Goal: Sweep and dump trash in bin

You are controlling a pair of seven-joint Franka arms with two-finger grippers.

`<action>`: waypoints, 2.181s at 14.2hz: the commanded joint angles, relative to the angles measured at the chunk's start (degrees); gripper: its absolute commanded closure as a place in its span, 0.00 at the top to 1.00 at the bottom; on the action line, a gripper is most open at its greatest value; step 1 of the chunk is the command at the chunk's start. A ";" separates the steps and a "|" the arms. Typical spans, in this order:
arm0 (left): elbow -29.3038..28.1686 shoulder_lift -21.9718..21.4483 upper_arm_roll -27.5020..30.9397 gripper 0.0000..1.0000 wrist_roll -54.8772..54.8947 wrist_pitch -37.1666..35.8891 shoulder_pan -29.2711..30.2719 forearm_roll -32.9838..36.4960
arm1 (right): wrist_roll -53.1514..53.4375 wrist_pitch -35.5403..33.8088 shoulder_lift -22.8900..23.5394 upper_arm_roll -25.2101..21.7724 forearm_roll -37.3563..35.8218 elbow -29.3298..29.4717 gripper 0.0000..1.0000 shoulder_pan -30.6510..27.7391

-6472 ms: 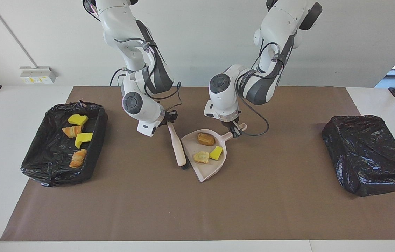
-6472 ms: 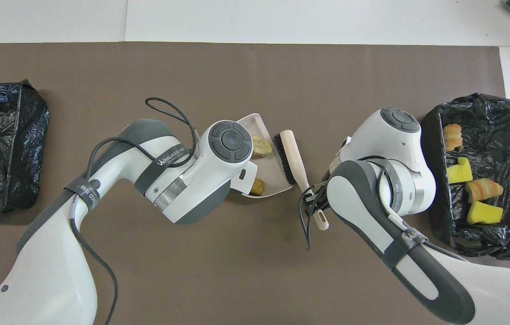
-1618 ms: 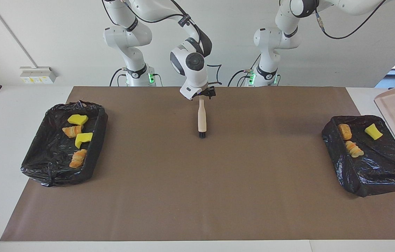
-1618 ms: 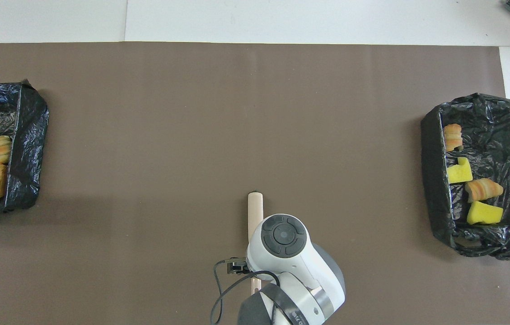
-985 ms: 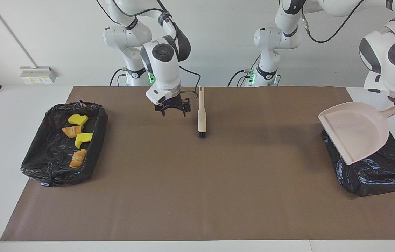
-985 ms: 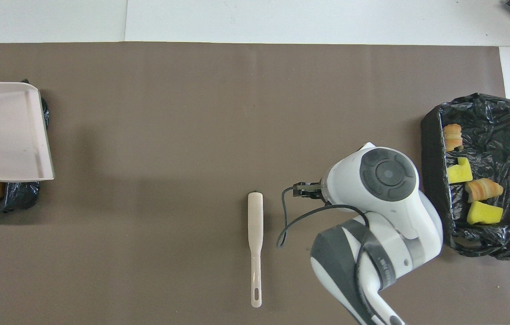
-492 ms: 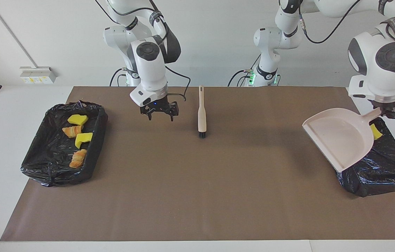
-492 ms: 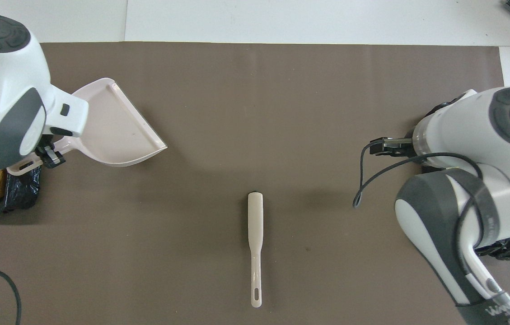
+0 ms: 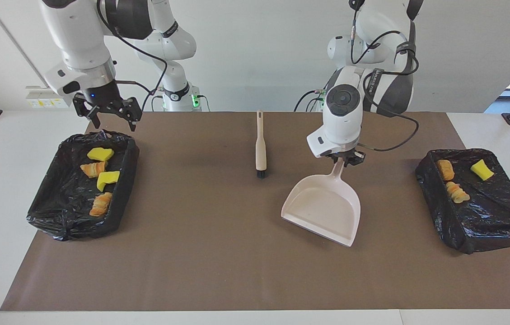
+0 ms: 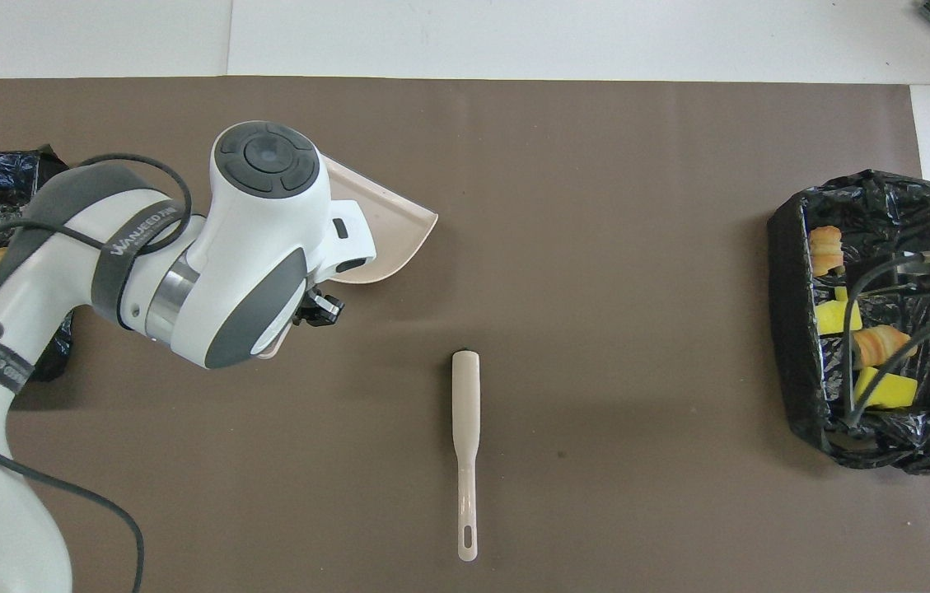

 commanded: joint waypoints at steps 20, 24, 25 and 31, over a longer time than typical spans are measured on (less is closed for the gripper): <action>13.27 17.53 -4.31 0.65 -27.25 17.73 -8.53 -0.91 | -5.40 -2.18 -1.14 -4.06 6.37 -0.86 1.00 -0.31; 8.29 11.23 -4.05 1.00 -26.55 17.20 -7.30 -1.43 | -8.55 -2.26 -1.22 -4.15 6.37 -0.86 1.00 -0.31; 4.69 7.90 -3.96 1.00 -25.94 17.12 -5.73 -1.44 | -9.09 -2.26 -1.22 -4.15 6.37 -0.86 1.00 -0.40; -10.71 -9.52 5.44 1.00 -25.67 11.58 -3.70 -2.48 | -8.92 -2.18 -1.22 -4.15 6.19 -0.94 1.00 -0.31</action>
